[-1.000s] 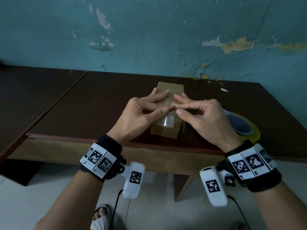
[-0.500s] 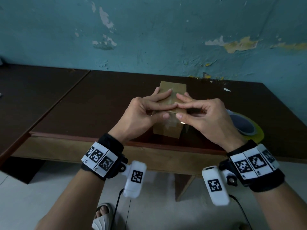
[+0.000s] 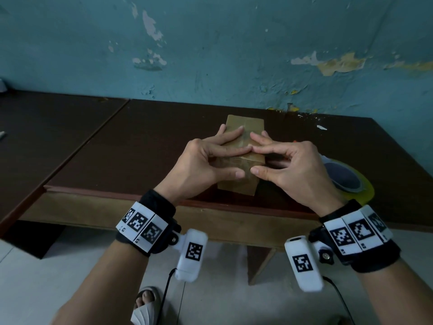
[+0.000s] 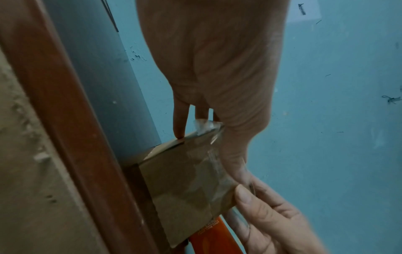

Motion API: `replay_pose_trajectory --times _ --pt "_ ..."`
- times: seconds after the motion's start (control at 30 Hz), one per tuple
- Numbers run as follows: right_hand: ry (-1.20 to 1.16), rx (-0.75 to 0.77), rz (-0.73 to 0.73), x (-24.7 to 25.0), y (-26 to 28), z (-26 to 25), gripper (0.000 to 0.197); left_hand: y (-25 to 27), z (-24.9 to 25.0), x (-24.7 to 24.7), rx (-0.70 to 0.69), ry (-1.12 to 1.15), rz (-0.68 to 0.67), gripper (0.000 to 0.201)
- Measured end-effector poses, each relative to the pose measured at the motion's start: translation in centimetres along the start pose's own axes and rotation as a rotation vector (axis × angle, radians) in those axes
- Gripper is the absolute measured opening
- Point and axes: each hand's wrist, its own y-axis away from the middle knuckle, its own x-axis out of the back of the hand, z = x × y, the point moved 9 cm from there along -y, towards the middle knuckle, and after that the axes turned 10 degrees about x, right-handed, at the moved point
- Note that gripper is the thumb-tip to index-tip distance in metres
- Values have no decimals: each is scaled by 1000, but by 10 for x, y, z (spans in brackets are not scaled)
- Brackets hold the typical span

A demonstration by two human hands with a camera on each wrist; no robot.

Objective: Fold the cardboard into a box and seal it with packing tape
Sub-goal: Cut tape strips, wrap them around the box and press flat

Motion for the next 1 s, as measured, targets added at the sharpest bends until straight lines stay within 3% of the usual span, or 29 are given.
replay_pose_trajectory --times 0.27,0.4,0.5,0.6,0.7,1.0 --pt "-12 26 35 1 -2 2 42 -2 -2 1 -53 -8 22 44" --pt "-23 26 39 1 -2 2 42 1 -4 -2 -37 -10 -89 49" --pt "-36 30 42 1 -2 2 41 7 -7 5 -9 125 -171 45" --pt "-50 19 41 1 -2 3 40 9 -10 18 25 276 -107 41" --pt "-36 21 41 -1 -3 2 40 5 -13 21 7 197 18 45" --pt "-12 44 59 1 -1 2 41 3 -13 20 -7 236 31 32"
